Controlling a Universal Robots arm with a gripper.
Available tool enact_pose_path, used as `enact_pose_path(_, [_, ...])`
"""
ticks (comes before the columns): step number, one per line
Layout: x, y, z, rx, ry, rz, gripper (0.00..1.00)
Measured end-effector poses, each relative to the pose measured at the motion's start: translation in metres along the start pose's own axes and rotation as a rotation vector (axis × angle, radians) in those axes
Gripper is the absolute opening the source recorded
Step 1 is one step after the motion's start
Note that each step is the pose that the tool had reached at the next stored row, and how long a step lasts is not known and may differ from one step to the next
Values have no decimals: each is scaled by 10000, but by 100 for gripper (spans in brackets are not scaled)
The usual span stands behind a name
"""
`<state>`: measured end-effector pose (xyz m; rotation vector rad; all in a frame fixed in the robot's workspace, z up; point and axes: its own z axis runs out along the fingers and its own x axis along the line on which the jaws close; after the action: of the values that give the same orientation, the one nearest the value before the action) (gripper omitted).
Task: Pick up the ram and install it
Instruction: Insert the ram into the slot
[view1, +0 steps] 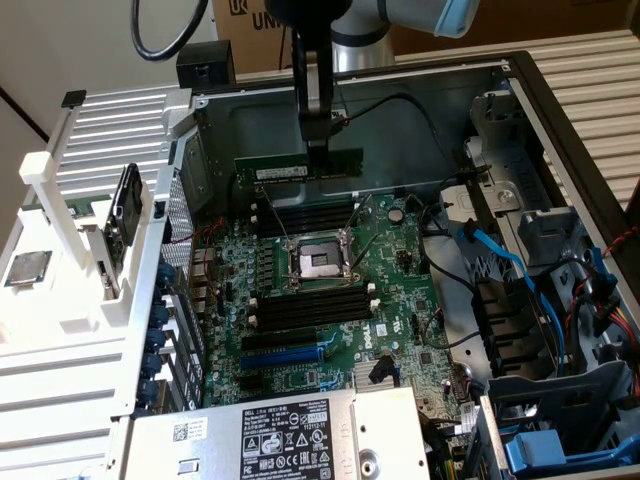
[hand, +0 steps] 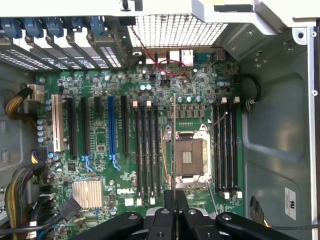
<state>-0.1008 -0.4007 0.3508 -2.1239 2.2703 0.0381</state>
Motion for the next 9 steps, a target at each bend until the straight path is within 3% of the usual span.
enact_pose_path(9, [-11, -20, 26, 18, -4, 430, 12])
